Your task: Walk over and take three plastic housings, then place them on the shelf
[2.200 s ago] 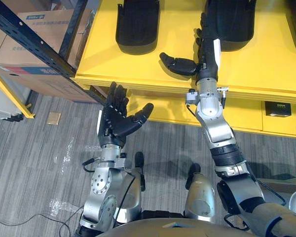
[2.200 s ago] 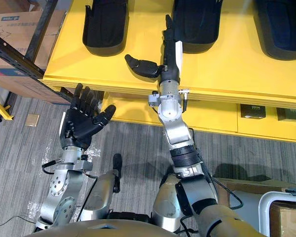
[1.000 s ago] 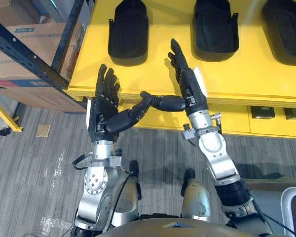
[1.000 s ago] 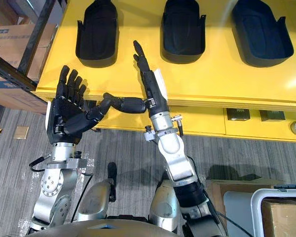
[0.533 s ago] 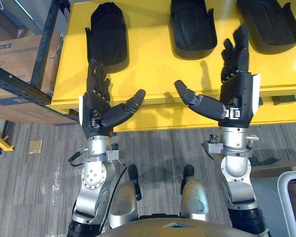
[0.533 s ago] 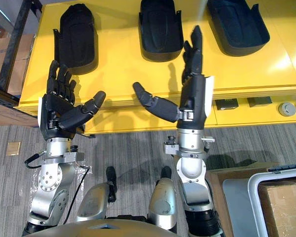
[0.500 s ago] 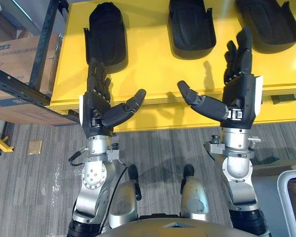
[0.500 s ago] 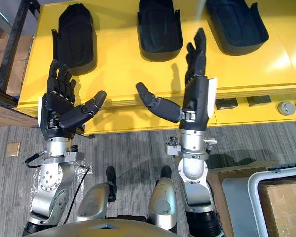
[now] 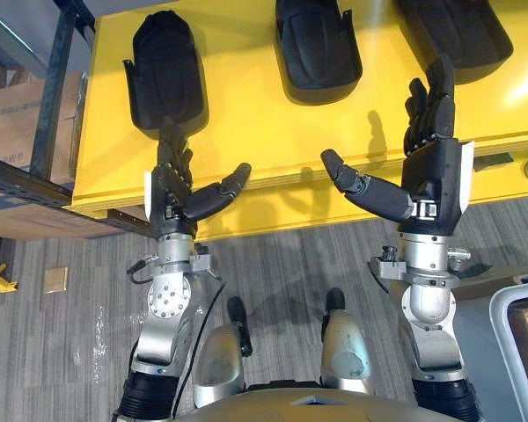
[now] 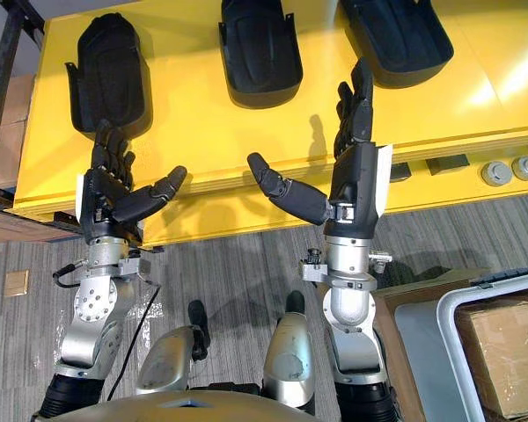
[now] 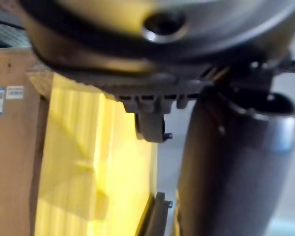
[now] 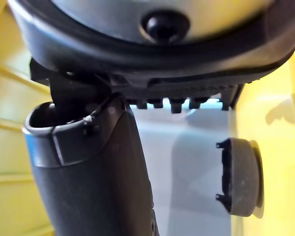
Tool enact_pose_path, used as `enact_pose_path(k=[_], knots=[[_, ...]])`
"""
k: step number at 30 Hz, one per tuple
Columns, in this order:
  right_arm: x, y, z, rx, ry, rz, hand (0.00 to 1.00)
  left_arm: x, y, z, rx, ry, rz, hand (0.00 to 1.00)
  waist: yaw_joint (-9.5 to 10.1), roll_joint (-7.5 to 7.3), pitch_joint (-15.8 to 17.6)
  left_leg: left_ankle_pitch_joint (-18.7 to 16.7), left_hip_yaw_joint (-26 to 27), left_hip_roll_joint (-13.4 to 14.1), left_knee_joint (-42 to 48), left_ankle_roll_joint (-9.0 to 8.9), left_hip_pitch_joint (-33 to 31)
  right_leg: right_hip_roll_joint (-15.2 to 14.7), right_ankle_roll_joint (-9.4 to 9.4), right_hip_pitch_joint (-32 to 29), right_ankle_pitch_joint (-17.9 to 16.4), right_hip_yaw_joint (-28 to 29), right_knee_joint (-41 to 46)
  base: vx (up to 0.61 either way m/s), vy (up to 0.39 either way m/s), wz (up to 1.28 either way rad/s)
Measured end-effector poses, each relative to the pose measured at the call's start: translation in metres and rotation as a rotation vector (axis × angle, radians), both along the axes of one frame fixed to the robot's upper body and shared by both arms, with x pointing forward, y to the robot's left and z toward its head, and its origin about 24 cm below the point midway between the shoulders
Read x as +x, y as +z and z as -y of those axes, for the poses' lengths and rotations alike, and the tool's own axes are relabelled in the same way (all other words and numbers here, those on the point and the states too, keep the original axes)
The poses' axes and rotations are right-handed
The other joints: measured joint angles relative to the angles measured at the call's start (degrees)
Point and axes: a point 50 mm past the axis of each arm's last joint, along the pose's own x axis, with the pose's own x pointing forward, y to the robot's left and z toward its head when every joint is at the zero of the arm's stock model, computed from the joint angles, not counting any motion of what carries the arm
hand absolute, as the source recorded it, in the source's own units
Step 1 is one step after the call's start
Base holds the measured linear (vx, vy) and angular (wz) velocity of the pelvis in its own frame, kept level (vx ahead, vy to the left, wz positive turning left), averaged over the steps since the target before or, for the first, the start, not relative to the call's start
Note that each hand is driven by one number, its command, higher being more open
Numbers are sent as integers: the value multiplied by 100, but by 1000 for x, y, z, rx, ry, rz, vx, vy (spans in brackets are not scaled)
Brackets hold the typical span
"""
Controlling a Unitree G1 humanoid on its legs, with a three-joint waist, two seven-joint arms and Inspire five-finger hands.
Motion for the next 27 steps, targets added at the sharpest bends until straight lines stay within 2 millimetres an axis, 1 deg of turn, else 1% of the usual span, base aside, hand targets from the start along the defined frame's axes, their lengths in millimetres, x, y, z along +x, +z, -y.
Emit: enact_pose_path(k=[8,21,27], knots=[[0,0,0,-11,6,-1,100,9,-3,-8,28,67,-14,100,-92,8,4,-15,70,11,67,2,-5,7,-10,-95,-14,95,111,-34,-3,-6],[1,1,4,-69,20,-4,100,21,-3,-12,26,111,-7,100,-106,16,4,-42,164,9,105,9,-14,8,6,-196,-2,219,184,-15,3,-4],[0,1,3,-72,23,-5,100,21,-3,-15,26,120,-6,100,-115,19,2,-40,163,7,102,11,-7,8,11,-182,2,215,163,0,0,0]])
